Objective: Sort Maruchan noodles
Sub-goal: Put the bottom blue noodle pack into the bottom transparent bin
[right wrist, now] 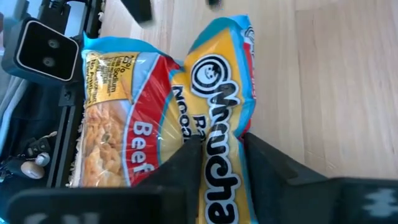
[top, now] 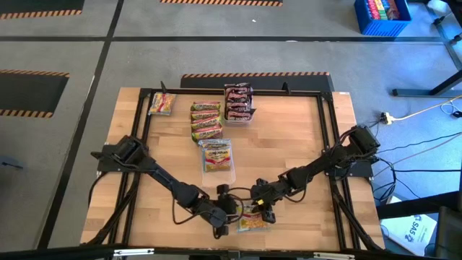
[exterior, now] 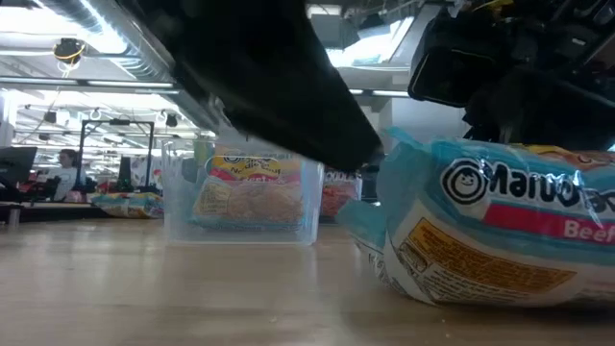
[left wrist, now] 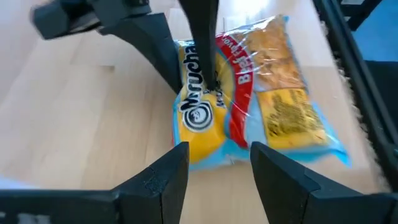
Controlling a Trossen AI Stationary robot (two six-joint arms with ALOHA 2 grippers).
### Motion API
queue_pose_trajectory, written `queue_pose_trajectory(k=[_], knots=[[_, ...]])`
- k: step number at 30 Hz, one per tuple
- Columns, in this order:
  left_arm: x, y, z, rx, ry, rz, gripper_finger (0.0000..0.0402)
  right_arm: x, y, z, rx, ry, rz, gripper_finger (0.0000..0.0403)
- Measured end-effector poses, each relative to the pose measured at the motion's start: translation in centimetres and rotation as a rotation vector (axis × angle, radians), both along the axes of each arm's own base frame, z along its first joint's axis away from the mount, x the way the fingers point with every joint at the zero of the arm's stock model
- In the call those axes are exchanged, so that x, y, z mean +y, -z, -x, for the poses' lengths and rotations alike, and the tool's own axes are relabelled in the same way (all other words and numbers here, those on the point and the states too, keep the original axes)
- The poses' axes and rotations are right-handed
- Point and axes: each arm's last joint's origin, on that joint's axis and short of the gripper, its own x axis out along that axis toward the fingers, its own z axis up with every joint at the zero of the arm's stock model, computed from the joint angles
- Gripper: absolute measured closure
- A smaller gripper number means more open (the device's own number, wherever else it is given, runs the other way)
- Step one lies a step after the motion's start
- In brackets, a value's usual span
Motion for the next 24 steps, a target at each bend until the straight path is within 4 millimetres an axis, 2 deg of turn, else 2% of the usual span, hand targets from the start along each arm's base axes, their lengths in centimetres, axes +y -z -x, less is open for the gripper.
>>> queue_pose_trajectory(k=[9, 16, 20, 24], knots=[[-2.2, -2.7, 4.1, 0.041, -0.008, -0.087, 0.0234, 0.1, -0.1, -0.1, -0.013, -0.020, -0.020, 0.0362], [-3.9, -2.4, 6.3, 0.082, 0.035, -0.155, 0.0234, 0.1, -0.2, -0.1, -0.014, -0.024, -0.020, 0.0365], [-4.1, -1.8, 6.8, 0.092, 0.045, -0.169, 0.0234, 0.1, -0.2, -0.1, -0.032, -0.026, -0.001, 0.0368], [-3.8, -1.5, 6.9, 0.088, 0.028, -0.188, 0.0234, 0.2, -1.0, -0.5, -0.073, -0.036, 0.035, 0.0391]])
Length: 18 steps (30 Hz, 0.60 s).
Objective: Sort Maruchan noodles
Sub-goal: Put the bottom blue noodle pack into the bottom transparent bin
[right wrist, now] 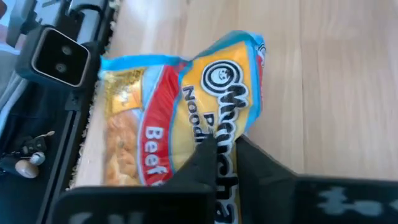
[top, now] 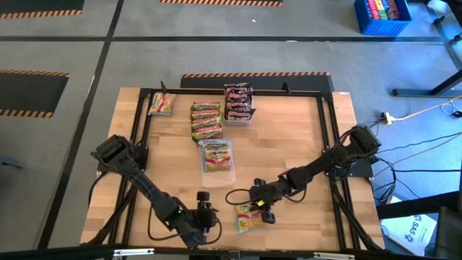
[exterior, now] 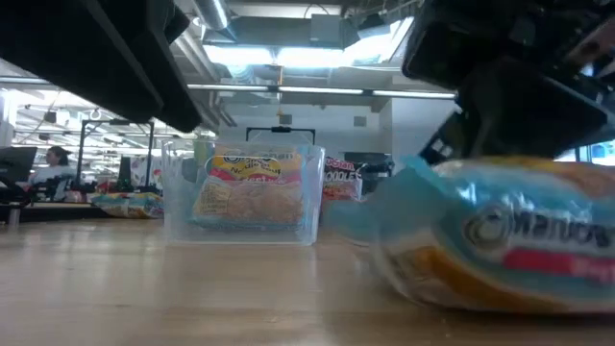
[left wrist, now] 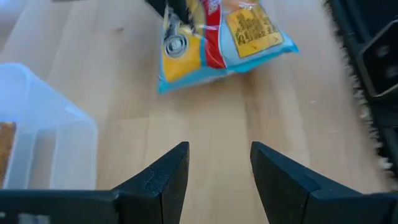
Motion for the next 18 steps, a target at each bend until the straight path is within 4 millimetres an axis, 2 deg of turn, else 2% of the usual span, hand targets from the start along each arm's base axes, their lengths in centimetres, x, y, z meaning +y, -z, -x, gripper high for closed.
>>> queue_pose_trajectory(k=[10, 18], knots=[[0.6, 0.0, -0.5, -0.033, -0.041, -0.019, 0.0234, -0.4, -3.7, 0.2, -0.030, 0.023, 0.115, 0.0402], [0.9, -0.1, -0.8, -0.059, -0.073, -0.039, 0.0234, -0.9, -5.1, 0.7, -0.060, 0.067, 0.148, 0.0402]])
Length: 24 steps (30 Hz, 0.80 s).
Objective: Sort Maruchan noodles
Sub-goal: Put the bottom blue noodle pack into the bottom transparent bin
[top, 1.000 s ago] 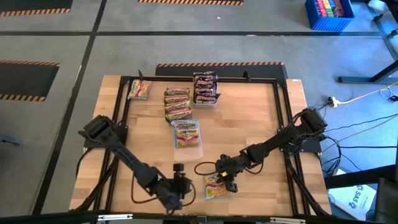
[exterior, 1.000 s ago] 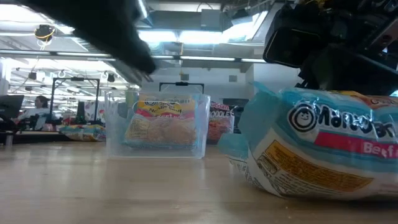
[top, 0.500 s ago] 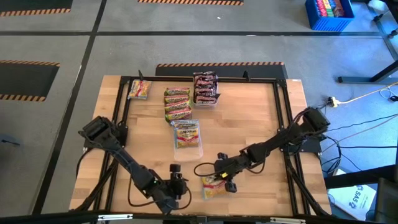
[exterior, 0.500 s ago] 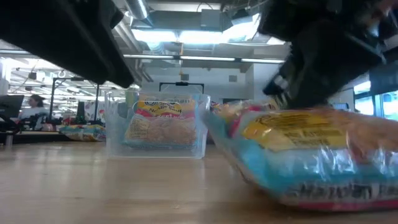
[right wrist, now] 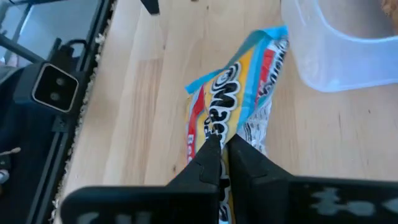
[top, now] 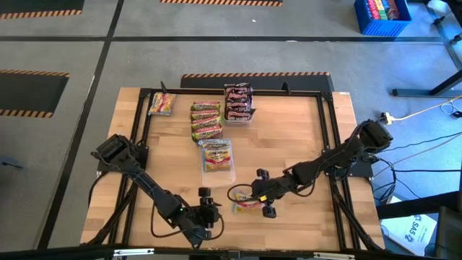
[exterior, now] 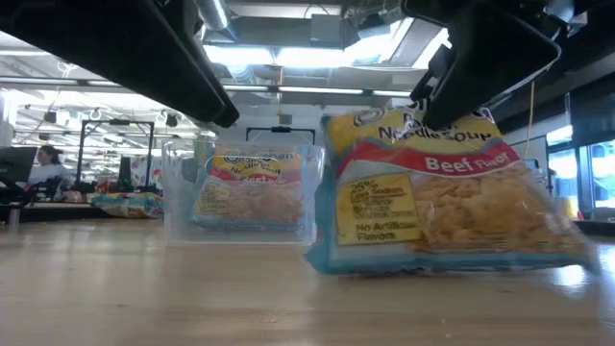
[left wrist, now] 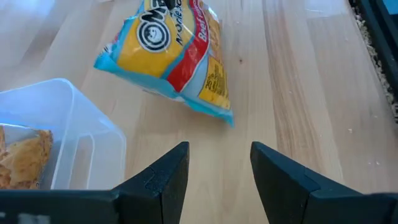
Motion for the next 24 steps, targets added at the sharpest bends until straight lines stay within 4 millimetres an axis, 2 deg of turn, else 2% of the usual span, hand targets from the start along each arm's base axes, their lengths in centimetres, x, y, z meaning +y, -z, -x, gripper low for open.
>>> queue_pose_trajectory(k=[18, 24], knots=[[0.57, -0.13, -0.40, -0.039, -0.053, -0.040, 0.0232, -0.02, -0.09, -0.04, -0.017, 0.000, 0.020, 0.0402], [0.71, -0.12, -0.52, -0.039, -0.058, -0.042, 0.0208, 0.00, -0.10, -0.03, -0.017, -0.001, 0.020, 0.0402]])
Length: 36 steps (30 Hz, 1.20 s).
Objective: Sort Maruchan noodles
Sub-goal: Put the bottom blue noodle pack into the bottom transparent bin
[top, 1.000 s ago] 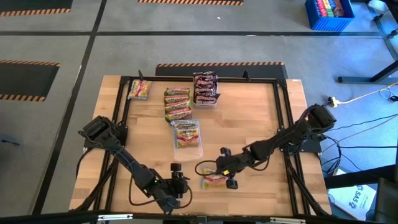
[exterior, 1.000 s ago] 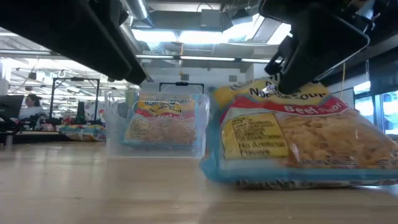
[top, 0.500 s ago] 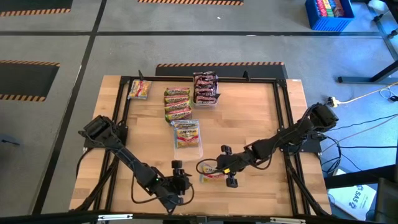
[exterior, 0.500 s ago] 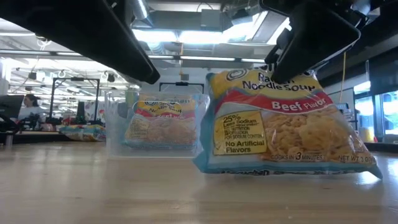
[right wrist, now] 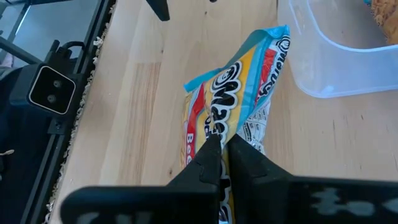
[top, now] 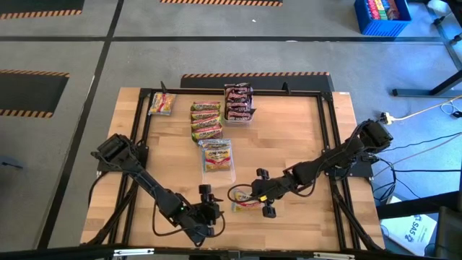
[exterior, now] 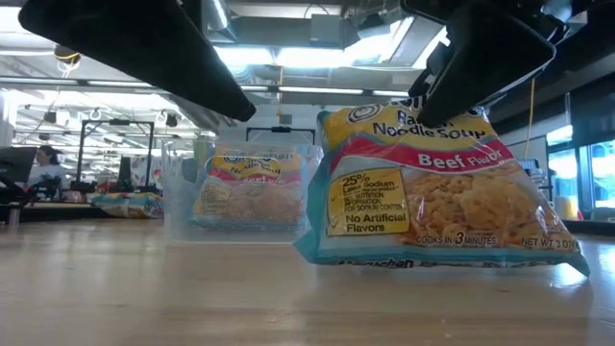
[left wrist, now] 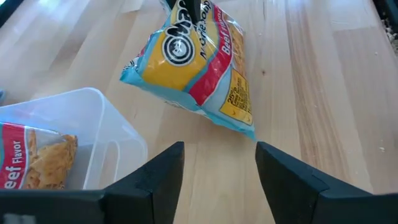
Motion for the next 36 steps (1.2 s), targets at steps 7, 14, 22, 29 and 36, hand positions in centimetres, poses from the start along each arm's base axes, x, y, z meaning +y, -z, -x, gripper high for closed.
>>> queue_pose_trajectory(k=[7, 14, 22, 29, 36], knots=[[0.7, 0.0, -0.6, 0.016, -0.008, 0.054, 0.0164, 0.0, 0.0, 0.0, 0.000, 0.000, 0.000, 0.0402], [2.6, 0.2, -2.2, 0.062, -0.023, 0.158, 0.0134, 0.0, 0.0, 0.0, 0.000, 0.000, 0.000, 0.0402], [4.2, 0.0, -3.2, 0.034, -0.086, 0.152, 0.0135, 0.0, 0.0, 0.0, 0.000, 0.000, -0.001, 0.0402], [4.3, -0.4, -3.7, 0.001, -0.051, 0.112, 0.0137, 0.0, 0.0, 0.0, -0.001, 0.000, -0.001, 0.0402], [4.8, -3.0, -4.6, -0.070, -0.055, 0.084, 0.0137, 0.0, 0.0, 0.0, -0.001, -0.003, 0.003, 0.0402]])
